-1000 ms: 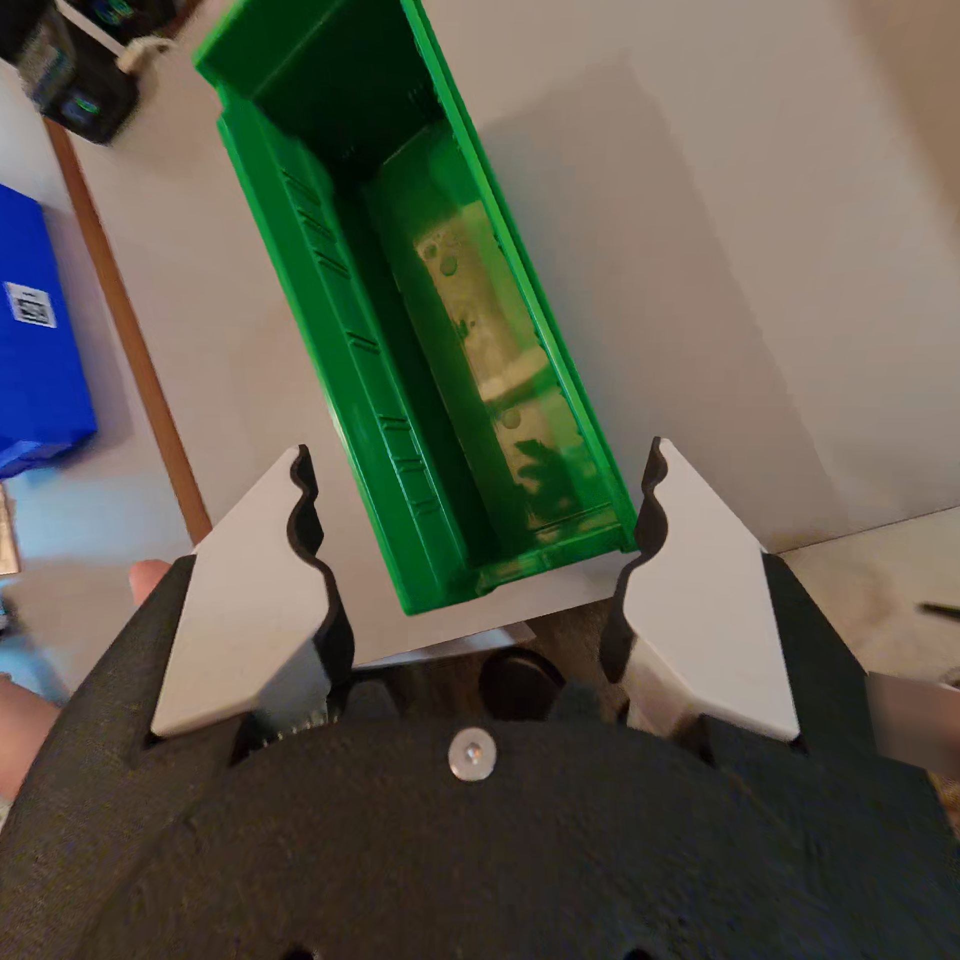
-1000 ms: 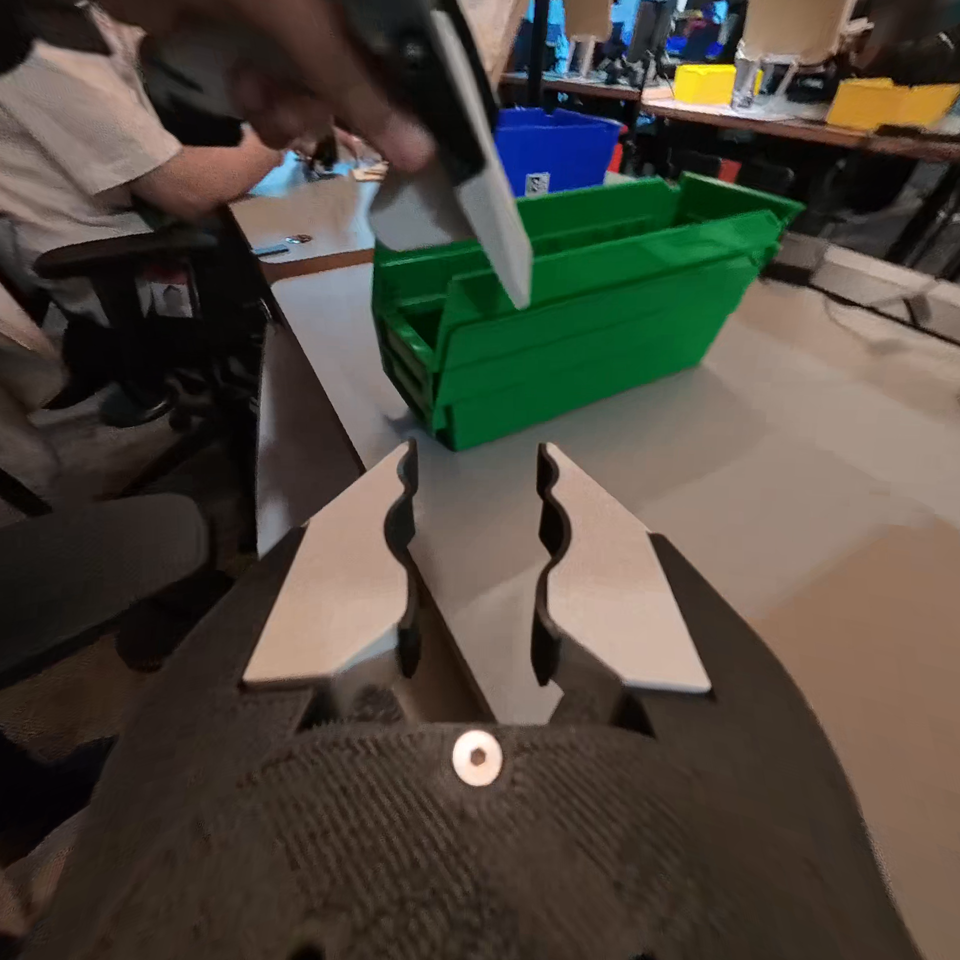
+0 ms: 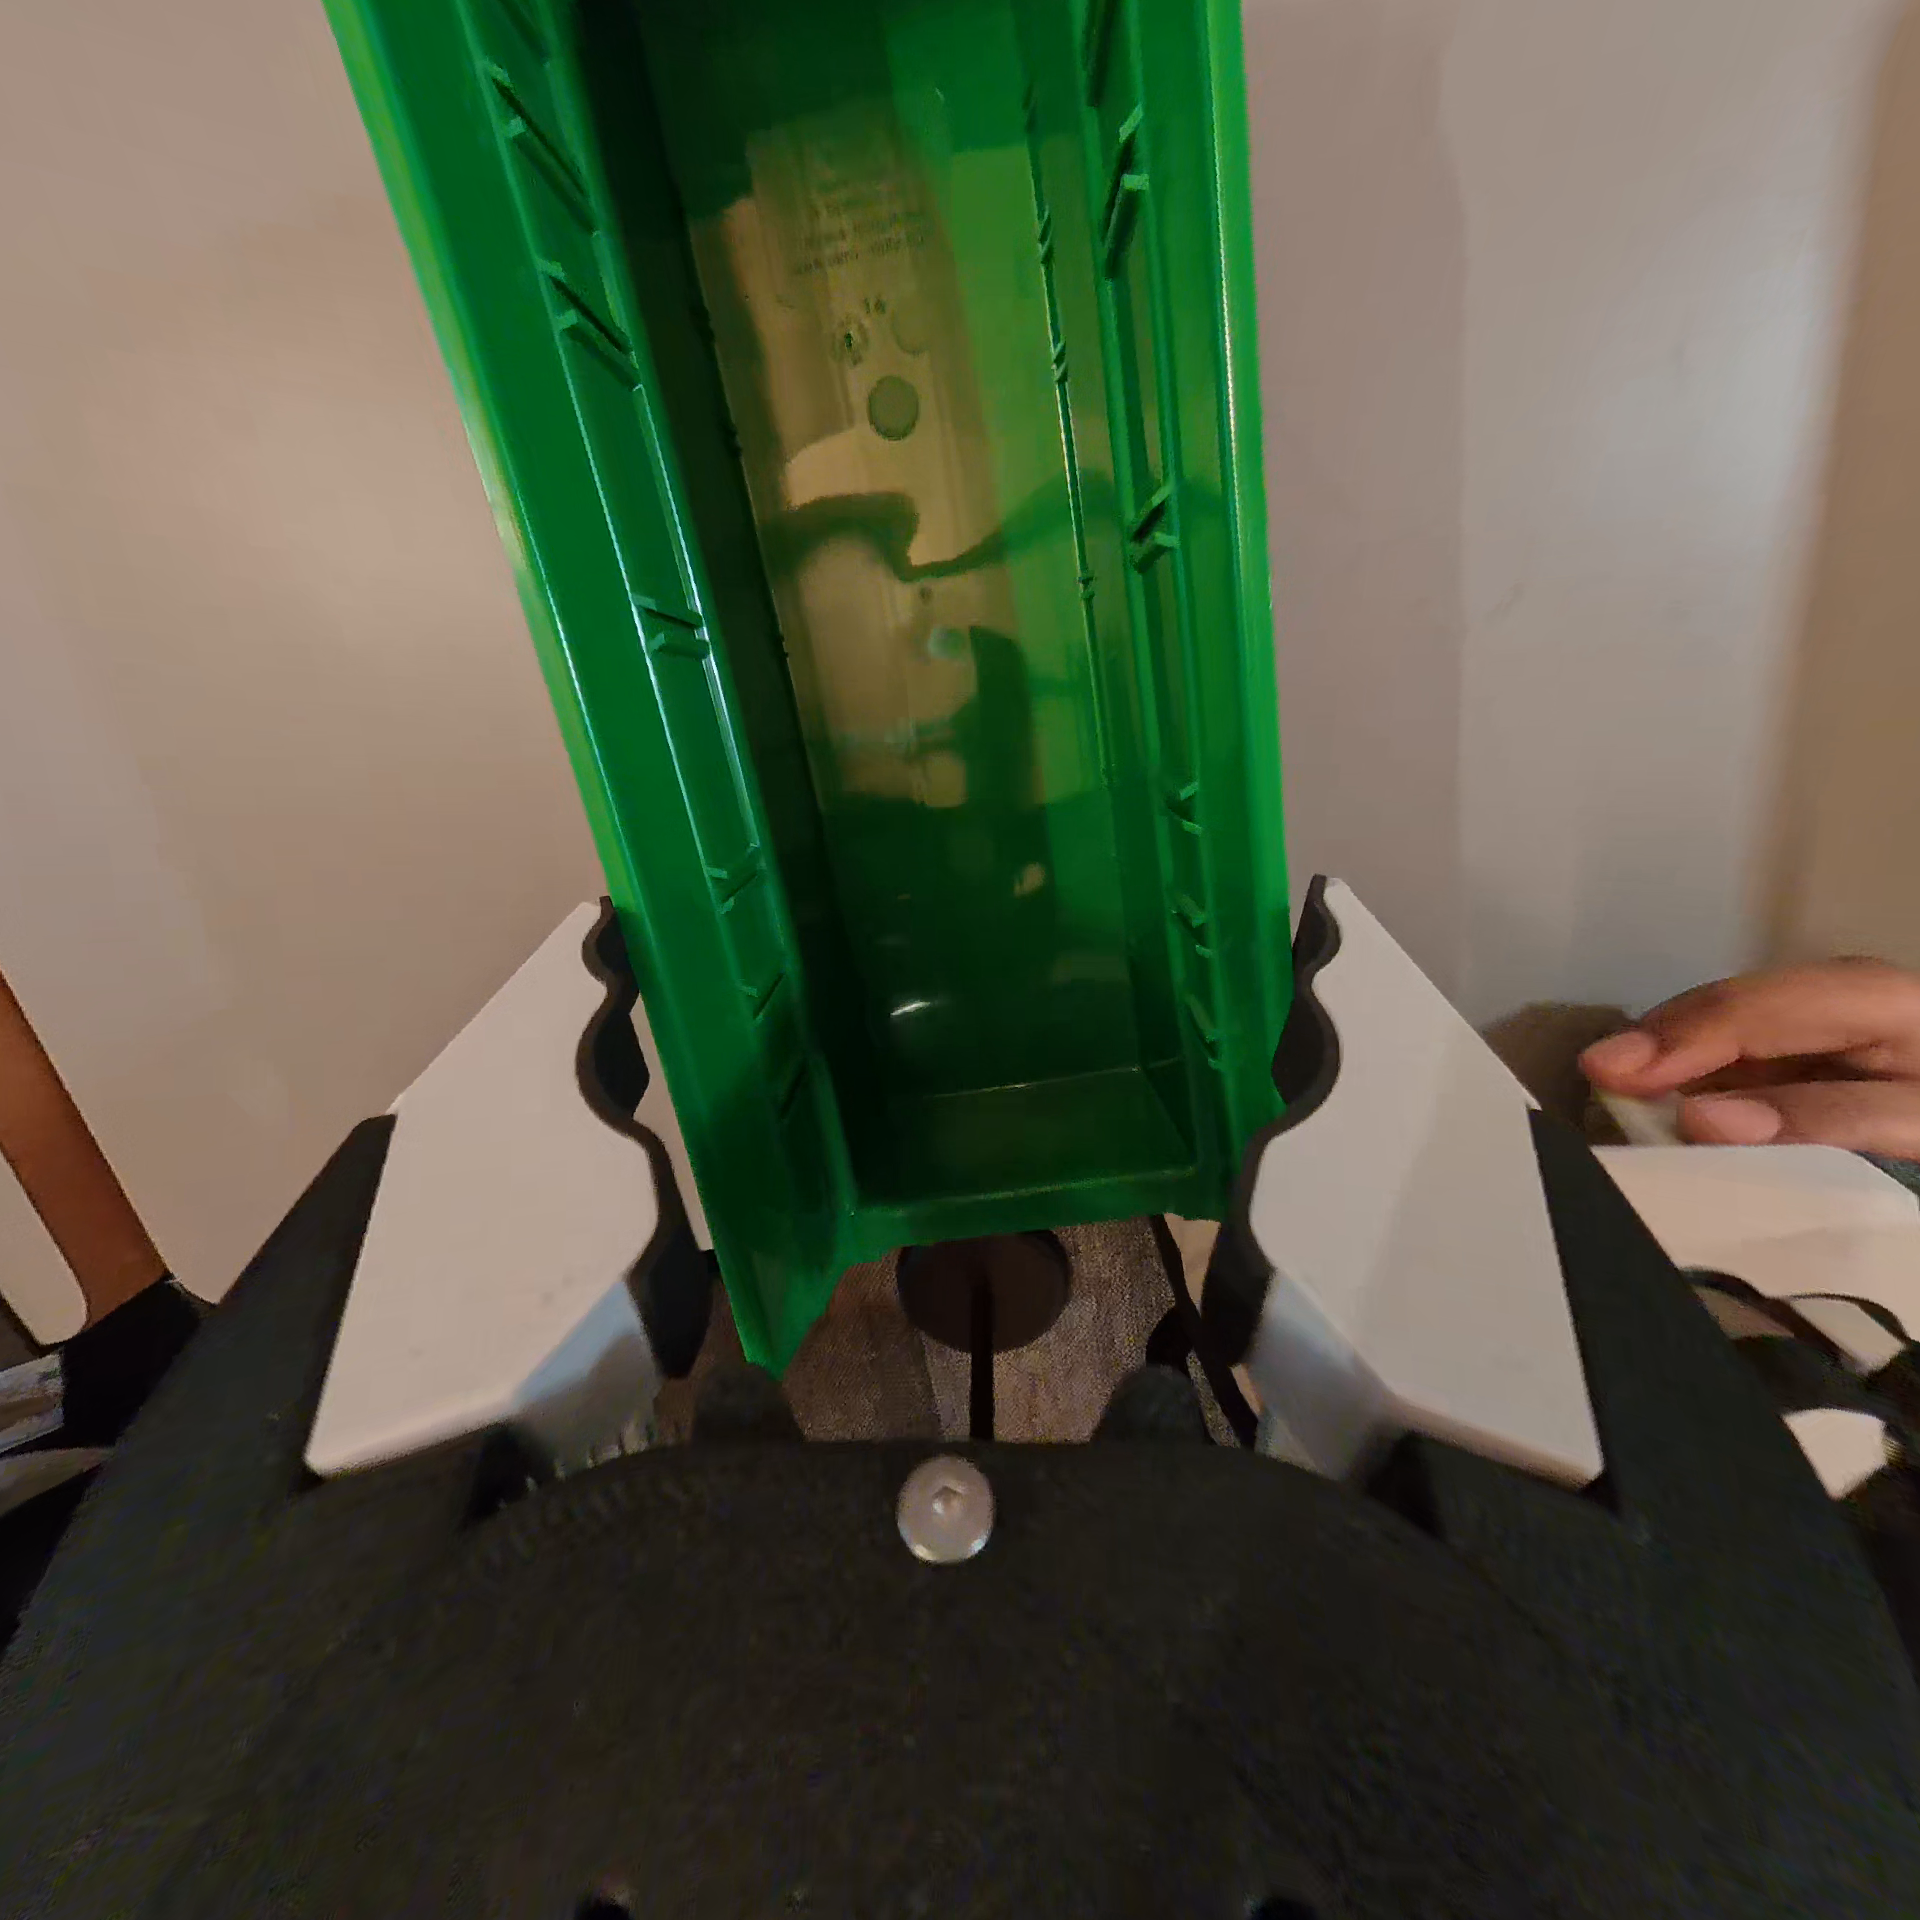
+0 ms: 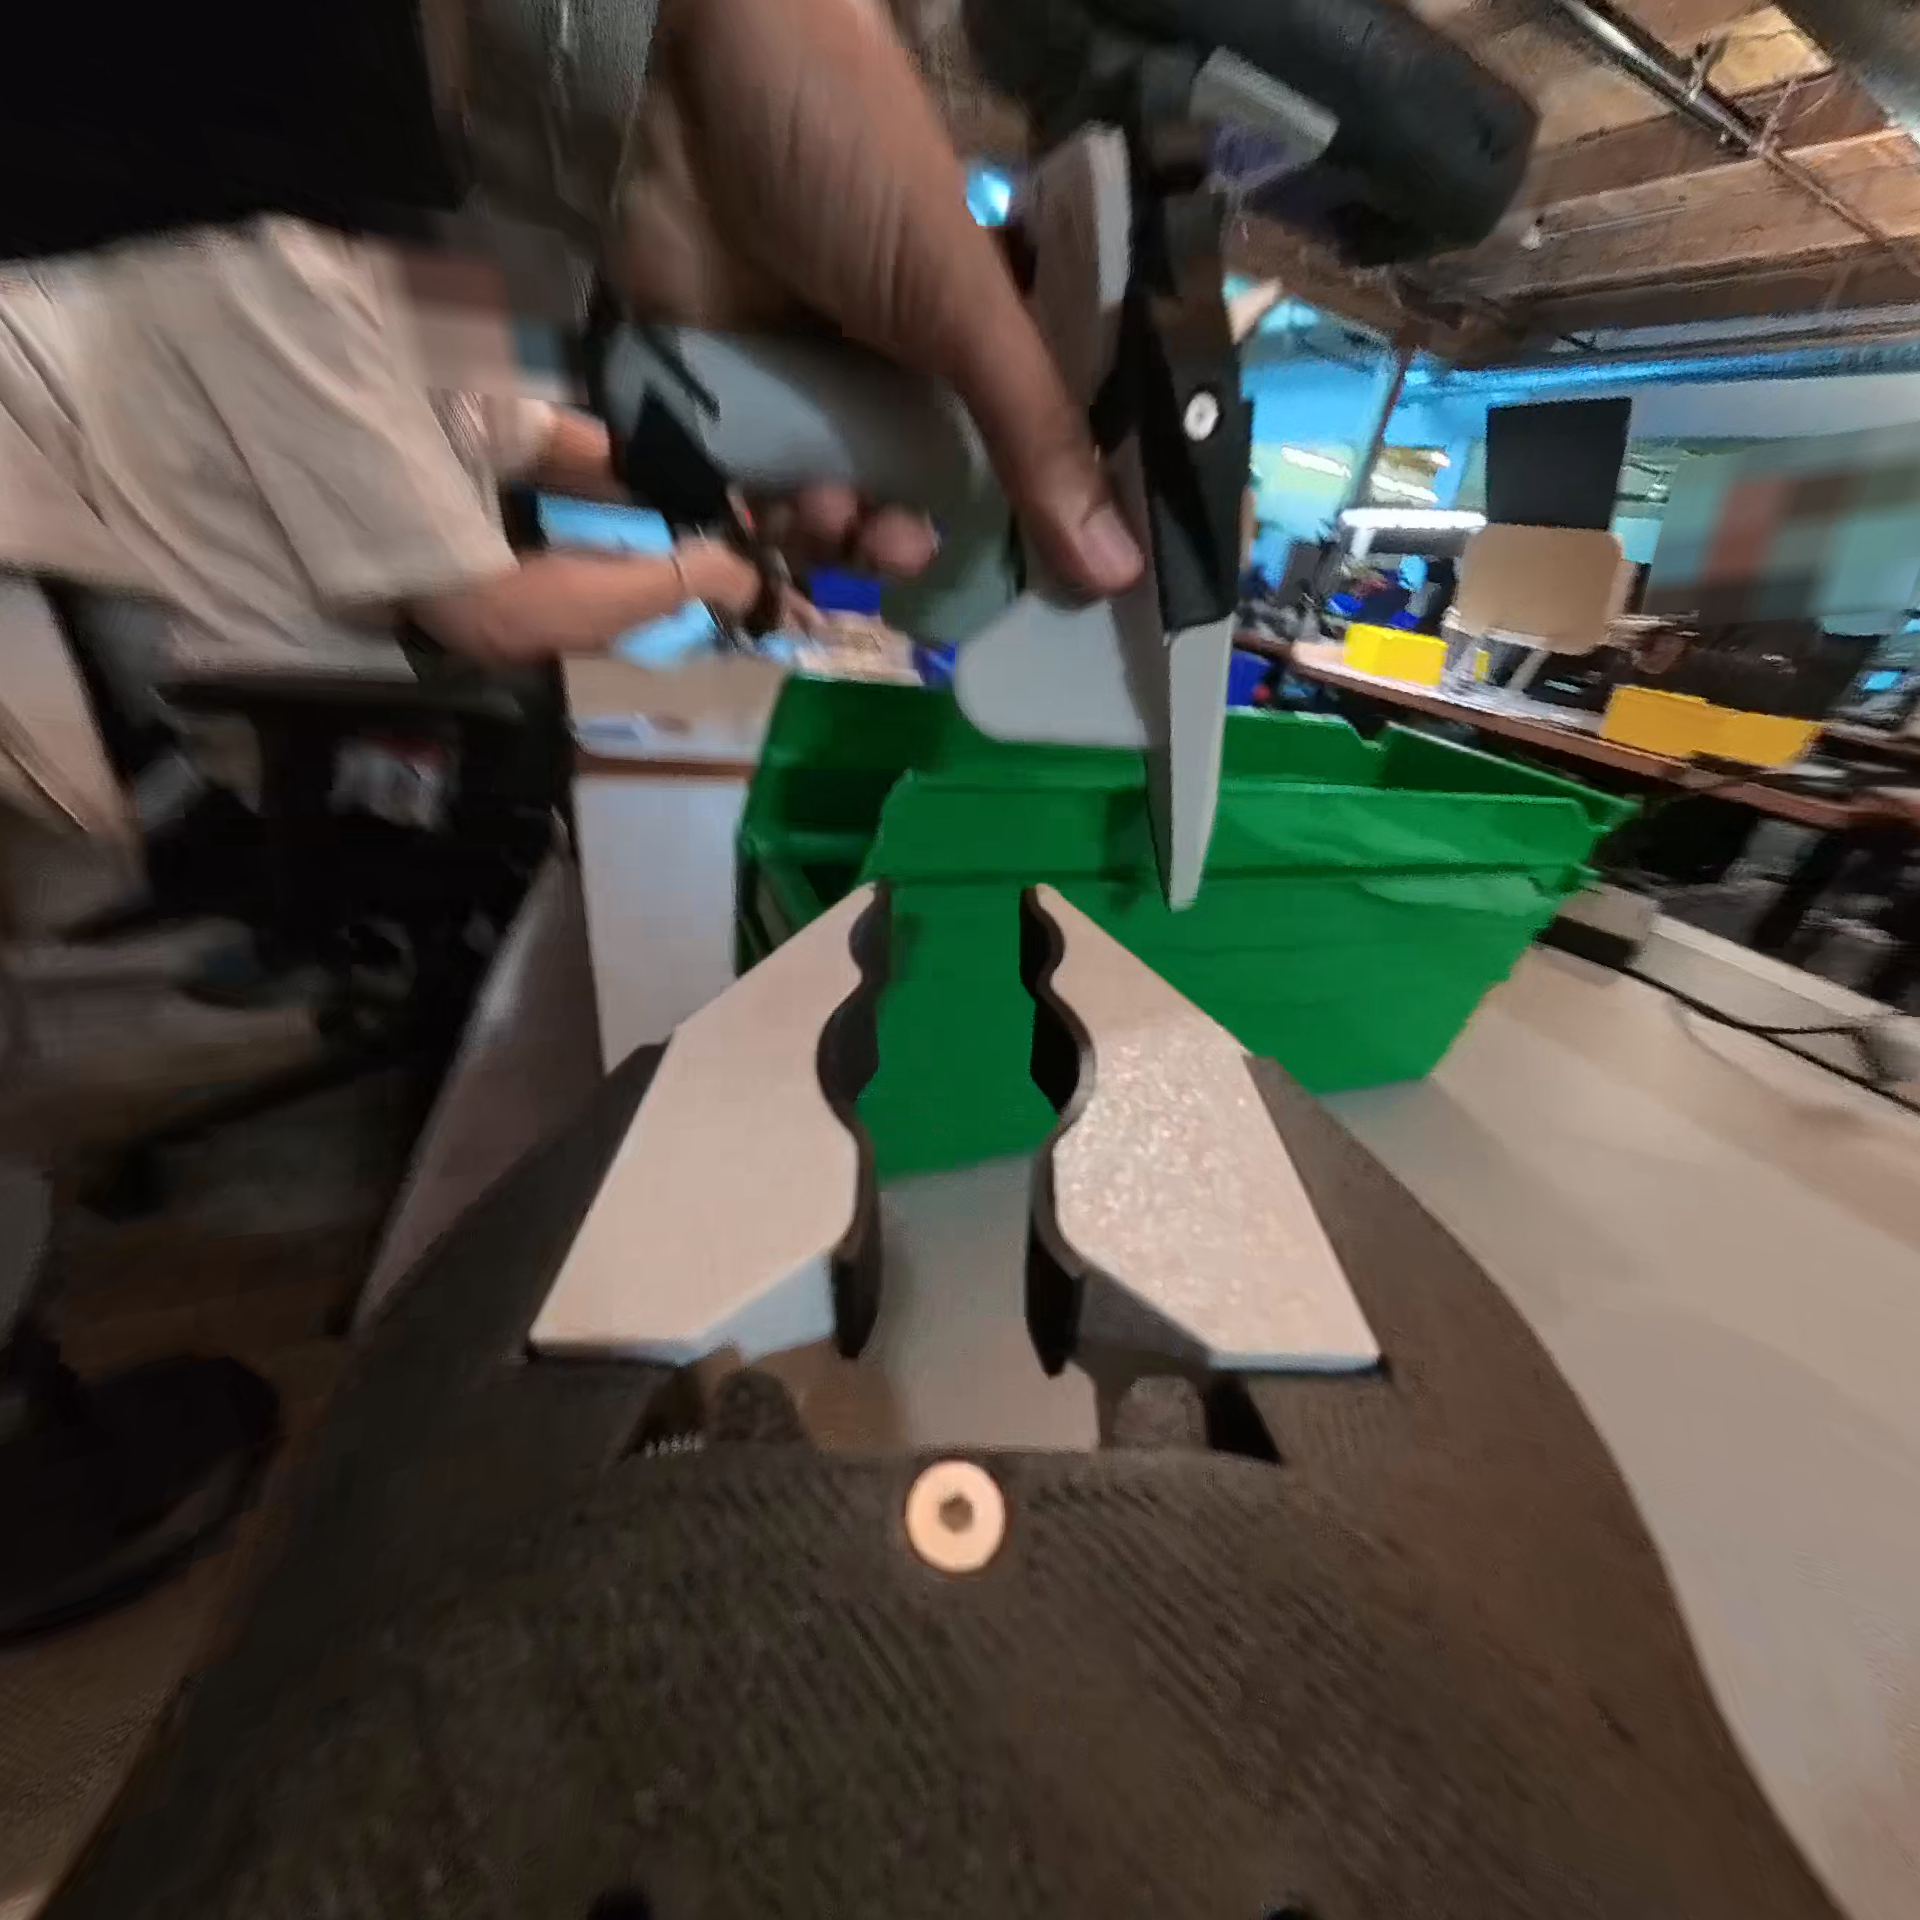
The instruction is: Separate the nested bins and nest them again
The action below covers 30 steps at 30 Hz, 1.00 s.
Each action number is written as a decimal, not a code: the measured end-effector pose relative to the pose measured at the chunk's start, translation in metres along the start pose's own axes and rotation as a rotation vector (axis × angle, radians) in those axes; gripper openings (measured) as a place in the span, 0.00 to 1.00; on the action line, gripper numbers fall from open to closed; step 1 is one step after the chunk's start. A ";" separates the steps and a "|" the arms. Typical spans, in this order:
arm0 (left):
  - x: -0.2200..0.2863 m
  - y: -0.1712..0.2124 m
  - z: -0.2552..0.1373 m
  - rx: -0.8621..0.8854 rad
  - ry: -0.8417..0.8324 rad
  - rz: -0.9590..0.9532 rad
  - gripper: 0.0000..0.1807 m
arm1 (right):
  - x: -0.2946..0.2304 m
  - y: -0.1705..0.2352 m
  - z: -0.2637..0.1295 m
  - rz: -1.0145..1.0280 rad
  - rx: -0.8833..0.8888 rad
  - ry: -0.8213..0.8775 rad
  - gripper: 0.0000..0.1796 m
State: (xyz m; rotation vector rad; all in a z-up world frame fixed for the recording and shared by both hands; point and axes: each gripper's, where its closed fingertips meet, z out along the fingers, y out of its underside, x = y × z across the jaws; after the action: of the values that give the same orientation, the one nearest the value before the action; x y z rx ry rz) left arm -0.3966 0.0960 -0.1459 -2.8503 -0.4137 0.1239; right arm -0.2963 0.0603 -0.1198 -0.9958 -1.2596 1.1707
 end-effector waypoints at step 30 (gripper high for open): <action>-0.010 -0.001 -0.004 0.021 -0.061 -0.077 0.59 | 0.026 0.033 0.050 0.721 -0.147 -0.161 0.24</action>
State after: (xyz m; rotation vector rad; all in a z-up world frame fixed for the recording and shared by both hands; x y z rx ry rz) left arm -0.4063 0.0928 -0.1417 -2.8111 -0.5312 0.1997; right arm -0.3504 0.0878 -0.1434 -1.5637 -1.1489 1.7481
